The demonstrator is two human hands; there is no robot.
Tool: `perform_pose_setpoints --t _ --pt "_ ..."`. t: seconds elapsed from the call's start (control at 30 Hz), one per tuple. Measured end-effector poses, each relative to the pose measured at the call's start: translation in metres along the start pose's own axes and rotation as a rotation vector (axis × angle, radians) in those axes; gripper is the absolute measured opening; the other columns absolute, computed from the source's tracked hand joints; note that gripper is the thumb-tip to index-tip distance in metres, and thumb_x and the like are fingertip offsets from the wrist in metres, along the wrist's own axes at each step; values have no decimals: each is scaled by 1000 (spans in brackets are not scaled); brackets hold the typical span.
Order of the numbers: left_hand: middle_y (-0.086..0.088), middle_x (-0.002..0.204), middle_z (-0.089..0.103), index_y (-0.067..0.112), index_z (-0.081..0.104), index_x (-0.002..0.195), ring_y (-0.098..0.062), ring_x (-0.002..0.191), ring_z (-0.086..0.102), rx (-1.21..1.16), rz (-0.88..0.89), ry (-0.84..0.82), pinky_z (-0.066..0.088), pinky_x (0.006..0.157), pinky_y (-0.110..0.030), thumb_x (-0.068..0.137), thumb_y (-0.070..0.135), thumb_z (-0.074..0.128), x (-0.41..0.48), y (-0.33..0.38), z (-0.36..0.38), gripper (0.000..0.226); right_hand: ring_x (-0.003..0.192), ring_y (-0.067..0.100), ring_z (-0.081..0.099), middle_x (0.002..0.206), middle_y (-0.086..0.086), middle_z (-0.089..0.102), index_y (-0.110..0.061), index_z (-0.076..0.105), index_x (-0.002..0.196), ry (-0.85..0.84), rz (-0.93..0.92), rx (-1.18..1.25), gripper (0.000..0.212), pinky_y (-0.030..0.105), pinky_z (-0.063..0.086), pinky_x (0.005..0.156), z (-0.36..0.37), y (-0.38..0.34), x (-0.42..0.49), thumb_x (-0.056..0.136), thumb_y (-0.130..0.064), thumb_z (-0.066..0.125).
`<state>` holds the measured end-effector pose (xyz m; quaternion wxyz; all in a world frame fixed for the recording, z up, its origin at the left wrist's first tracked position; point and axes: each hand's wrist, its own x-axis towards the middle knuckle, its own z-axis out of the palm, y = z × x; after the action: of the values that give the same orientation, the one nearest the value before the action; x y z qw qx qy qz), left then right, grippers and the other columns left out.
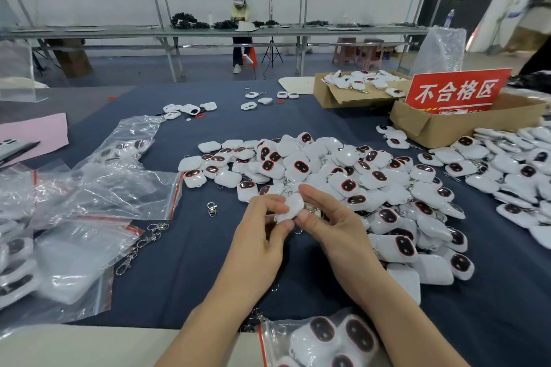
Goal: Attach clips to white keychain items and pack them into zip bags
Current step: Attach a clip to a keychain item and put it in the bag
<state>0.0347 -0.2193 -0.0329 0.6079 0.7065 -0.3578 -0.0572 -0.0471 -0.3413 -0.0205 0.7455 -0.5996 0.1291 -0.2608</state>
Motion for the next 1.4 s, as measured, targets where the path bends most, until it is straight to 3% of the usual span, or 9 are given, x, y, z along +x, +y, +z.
perform_pose_setpoints --t 0.23,0.4,0.57,0.73,0.9,0.97,1.1,1.3,1.4 --pt "28 121 60 33 51 99 -3 103 67 -34 -17 -47 47 79 -10 99 4 59 0 1 -3 31 103 9 69 104 -6 76 -44 72 107 -7 -75 -131 47 16 52 87 5 -4 -3 88 -1 71" --pt "23 113 67 45 52 103 -5 99 68 -23 -13 -83 47 74 -11 102 9 57 -2 5 -5 37 99 10 69 102 -3 75 -34 71 107 13 -118 -153 40 16 52 85 6 -5 -4 87 0 71" --pt "18 109 72 41 58 114 -4 105 67 -57 -3 -49 51 92 -26 104 19 53 -2 9 -5 25 92 6 70 97 -6 77 -29 75 99 67 -184 -192 27 12 50 81 5 -3 -3 91 -4 68" --pt "17 101 75 38 63 110 -1 97 68 -79 -22 -56 45 79 -10 105 23 53 -3 11 -5 19 77 0 68 88 -7 78 -28 76 95 85 -139 -160 24 11 50 73 3 -1 -1 94 -6 66" --pt "10 100 75 29 69 109 -5 96 69 -144 -45 -35 53 86 -20 102 10 56 0 9 -8 23 63 1 59 69 -9 70 -38 77 86 65 -130 -183 32 11 48 66 0 1 0 92 -8 69" --pt "6 101 75 28 70 111 -8 96 70 -195 -62 -33 56 90 -27 102 9 57 -1 9 -9 25 60 3 57 63 -8 66 -31 76 84 48 -124 -199 25 11 47 63 -1 1 0 92 -8 69" --pt "2 97 77 22 71 107 -12 95 73 -247 -76 -55 56 86 -23 102 12 58 -1 11 -10 17 58 4 58 63 -9 66 -20 66 89 -4 -111 -222 14 13 48 63 0 2 0 94 -7 65" --pt "7 90 77 21 71 98 -5 86 69 -180 -99 -52 51 81 -19 100 5 59 2 7 -11 20 59 0 58 62 -13 66 -16 61 86 -20 -122 -288 17 10 47 64 0 4 0 95 -1 62" --pt "5 94 78 21 71 97 -12 94 72 -178 -120 -49 55 89 -28 99 1 58 2 5 -11 24 59 1 58 63 -13 66 -16 60 84 -23 -125 -324 20 10 47 64 1 4 1 95 1 62"
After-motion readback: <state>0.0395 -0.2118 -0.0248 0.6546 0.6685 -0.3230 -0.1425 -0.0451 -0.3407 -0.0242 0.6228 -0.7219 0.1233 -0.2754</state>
